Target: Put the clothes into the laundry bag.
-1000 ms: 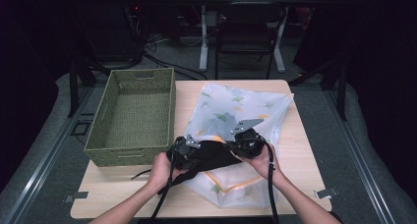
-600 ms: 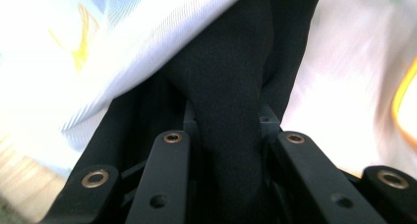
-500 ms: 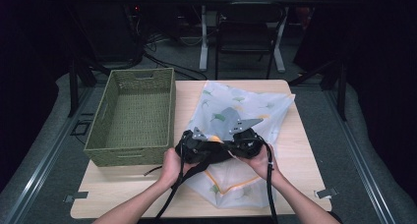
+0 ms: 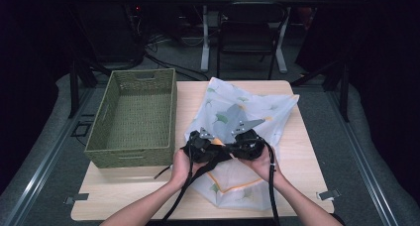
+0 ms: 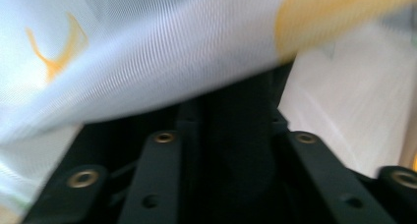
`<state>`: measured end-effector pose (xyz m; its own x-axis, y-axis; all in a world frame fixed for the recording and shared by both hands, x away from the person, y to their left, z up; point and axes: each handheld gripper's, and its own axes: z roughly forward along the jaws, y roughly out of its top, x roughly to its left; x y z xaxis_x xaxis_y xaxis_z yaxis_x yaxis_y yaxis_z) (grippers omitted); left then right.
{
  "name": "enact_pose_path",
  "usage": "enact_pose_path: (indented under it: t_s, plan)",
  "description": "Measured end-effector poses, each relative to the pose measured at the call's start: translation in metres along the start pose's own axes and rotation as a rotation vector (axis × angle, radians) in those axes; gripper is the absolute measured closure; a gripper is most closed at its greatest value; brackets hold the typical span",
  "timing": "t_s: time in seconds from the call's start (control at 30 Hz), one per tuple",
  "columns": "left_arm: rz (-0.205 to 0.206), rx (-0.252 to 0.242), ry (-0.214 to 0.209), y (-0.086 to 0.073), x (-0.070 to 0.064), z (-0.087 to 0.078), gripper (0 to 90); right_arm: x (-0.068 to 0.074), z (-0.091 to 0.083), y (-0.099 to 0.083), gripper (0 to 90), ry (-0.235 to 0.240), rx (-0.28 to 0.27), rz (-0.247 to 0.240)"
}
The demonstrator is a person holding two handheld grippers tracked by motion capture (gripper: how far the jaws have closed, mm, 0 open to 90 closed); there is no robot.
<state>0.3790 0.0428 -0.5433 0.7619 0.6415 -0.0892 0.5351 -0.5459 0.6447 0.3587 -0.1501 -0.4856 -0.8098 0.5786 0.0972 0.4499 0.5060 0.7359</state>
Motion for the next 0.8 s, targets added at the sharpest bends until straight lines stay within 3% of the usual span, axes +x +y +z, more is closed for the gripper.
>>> enact_pose_path:
  t_s: [0.07, 0.1, 0.2, 0.27, 0.37, 0.47, 0.63, 0.8]
  plan:
    - [0.012, 0.008, -0.007, 0.000, 0.000, -0.003, 60.2, -0.002, 0.001, -0.001, 88.4, -0.001, 0.006, 0.006]
    - [0.026, 0.018, -0.008, 0.000, 0.000, -0.007, 51.5, -0.003, 0.001, -0.001, 88.4, -0.003, 0.005, 0.004]
    - [0.068, 0.026, 0.001, 0.000, -0.003, -0.024, 35.8, -0.003, -0.001, -0.001, 88.4, -0.007, -0.003, 0.002]
    - [0.093, 0.018, 0.023, -0.003, -0.004, -0.037, 30.5, -0.003, -0.002, -0.001, 88.4, -0.006, -0.004, 0.001]
    - [0.099, 0.014, 0.070, -0.014, -0.004, -0.052, 21.3, -0.003, -0.002, -0.001, 88.4, -0.006, -0.004, 0.002]
    - [0.101, 0.042, 0.099, -0.024, -0.004, -0.055, 16.3, -0.002, -0.001, 0.000, 88.4, -0.006, -0.004, 0.000]
    - [0.080, 0.085, 0.076, -0.025, 0.004, -0.044, 13.7, 0.001, 0.000, 0.001, 88.4, -0.002, -0.004, -0.007]
    - [0.043, 0.129, -0.001, -0.027, 0.011, -0.024, 16.6, 0.000, 0.000, 0.000, 88.4, 0.004, -0.001, 0.001]
